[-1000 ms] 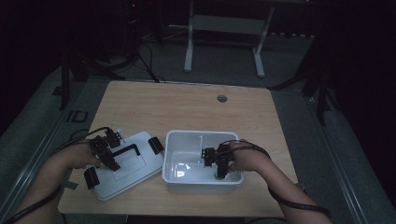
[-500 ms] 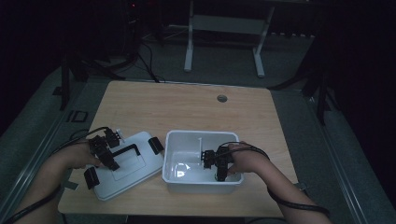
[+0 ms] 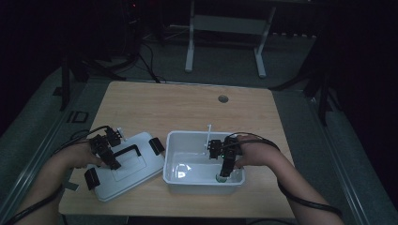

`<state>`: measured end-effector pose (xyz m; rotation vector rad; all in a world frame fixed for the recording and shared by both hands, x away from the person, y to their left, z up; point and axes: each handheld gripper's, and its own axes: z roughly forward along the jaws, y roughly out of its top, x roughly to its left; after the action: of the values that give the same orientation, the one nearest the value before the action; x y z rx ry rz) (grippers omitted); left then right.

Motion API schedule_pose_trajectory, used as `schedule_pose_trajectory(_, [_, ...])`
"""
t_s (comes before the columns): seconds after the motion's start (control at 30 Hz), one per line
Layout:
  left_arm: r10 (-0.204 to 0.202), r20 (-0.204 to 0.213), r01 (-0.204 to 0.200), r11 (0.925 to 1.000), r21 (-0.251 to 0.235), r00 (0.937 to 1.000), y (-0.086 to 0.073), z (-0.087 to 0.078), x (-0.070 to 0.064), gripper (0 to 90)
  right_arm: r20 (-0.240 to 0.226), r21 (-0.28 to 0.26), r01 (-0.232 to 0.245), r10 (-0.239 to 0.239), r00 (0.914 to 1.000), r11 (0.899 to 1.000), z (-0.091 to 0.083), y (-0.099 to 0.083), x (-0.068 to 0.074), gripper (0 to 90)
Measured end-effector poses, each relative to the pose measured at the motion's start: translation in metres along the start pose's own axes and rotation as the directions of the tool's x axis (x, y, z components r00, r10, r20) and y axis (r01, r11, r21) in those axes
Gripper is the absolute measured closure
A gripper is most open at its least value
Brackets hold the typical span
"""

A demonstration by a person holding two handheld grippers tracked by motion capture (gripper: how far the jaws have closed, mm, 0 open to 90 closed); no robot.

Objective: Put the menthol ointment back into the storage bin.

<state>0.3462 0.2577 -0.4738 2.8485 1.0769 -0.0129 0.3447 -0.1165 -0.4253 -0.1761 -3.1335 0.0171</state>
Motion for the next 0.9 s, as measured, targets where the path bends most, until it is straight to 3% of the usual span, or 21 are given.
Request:
schedule_pose_trajectory(0.07, [0.002, -0.001, -0.002, 1.0000, -0.005, 1.0000, 0.000, 0.000, 0.000, 32.0, -0.006, -0.025, -0.001, 0.001, 1.0000, 1.000, -0.006, -0.005, -0.001, 18.7])
schedule_pose_trajectory(0.2, [0.003, -0.004, -0.004, 0.9999, -0.014, 1.0000, 0.000, -0.001, 0.000, 32.0, -0.025, -0.066, -0.016, 0.014, 0.9996, 0.998, -0.018, -0.016, -0.003, 17.1])
schedule_pose_trajectory(0.43, [0.006, -0.009, -0.006, 0.9999, -0.014, 0.9999, 0.000, -0.001, 0.000, 32.0, 0.009, -0.124, -0.041, 0.042, 0.9991, 0.991, -0.041, -0.042, -0.006, 17.1])
schedule_pose_trajectory(0.7, [0.019, -0.013, -0.019, 0.9995, -0.026, 0.9997, 0.001, -0.002, 0.000, 32.0, 0.066, -0.145, -0.061, 0.071, 0.9953, 0.988, -0.056, -0.076, -0.008, 17.4])
schedule_pose_trajectory(0.9, [0.037, -0.035, -0.038, 0.9991, -0.019, 0.9987, 0.001, 0.000, -0.001, 32.0, 0.093, -0.117, -0.085, 0.096, 0.9910, 0.990, -0.047, -0.101, -0.012, 17.4])
